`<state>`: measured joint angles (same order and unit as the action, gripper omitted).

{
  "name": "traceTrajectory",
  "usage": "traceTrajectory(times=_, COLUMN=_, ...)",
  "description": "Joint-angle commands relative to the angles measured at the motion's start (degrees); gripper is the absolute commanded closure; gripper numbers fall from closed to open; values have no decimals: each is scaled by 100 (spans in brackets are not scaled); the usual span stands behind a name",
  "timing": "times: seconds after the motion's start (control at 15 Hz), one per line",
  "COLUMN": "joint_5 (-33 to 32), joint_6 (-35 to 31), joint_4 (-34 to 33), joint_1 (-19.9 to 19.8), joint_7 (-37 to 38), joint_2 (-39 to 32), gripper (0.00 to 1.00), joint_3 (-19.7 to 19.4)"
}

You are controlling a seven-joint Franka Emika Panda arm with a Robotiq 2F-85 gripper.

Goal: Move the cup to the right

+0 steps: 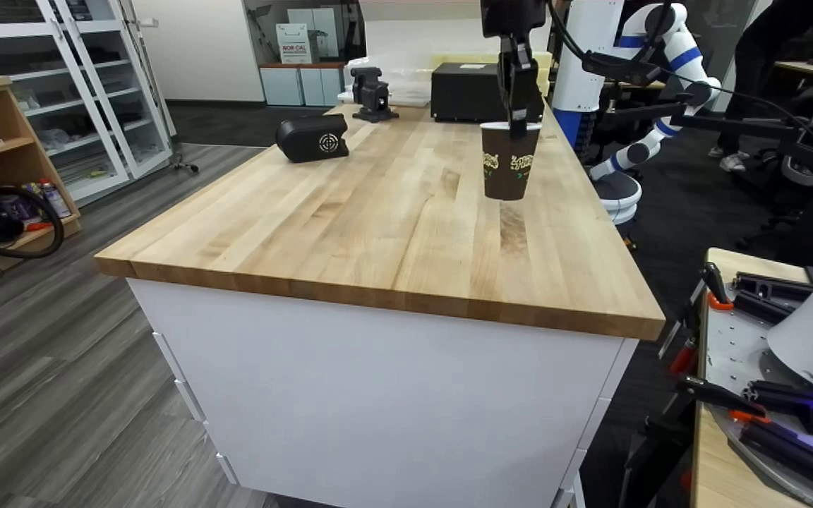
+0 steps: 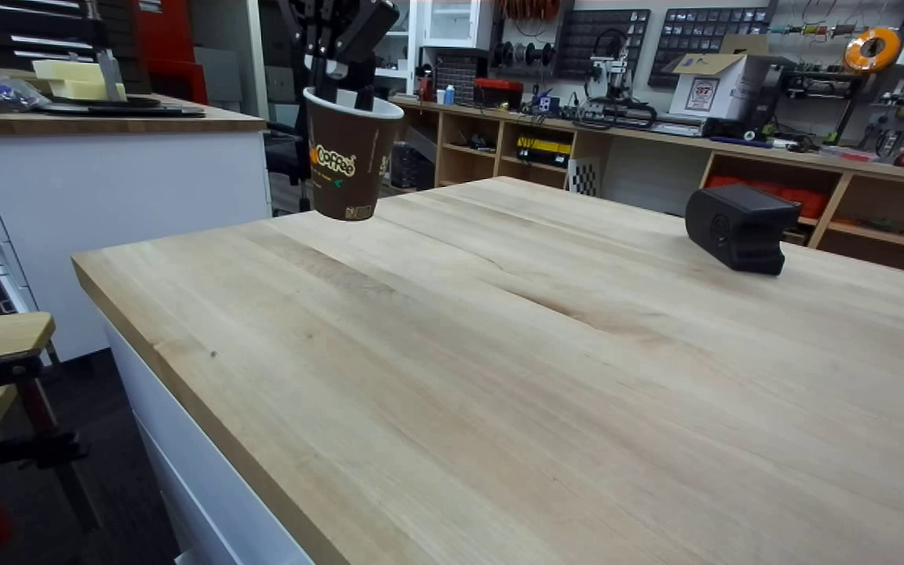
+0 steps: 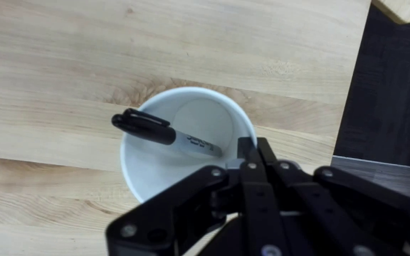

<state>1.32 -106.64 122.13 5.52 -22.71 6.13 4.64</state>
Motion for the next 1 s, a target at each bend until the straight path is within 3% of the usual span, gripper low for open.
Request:
traceTrajectory(times=0.0, joint_5=-316, joint_6=433, joint_4=-263, joint_1=-123, joint_7=217, joint_2=74, gripper=98, joint_3=-118)
traceTrajectory(times=0.6, joint_5=-240, joint_6=657, joint_4=-1305, joint_1=-514, joint_7=-661, joint_2=-329, gripper=98, joint_3=-678)
traceTrajectory(times=0.93, joint_5=-267, joint_6=1159, joint_4=-2083, joint_1=-850, joint_7=-1378, joint_2=-672, gripper=98, joint_3=-1027)
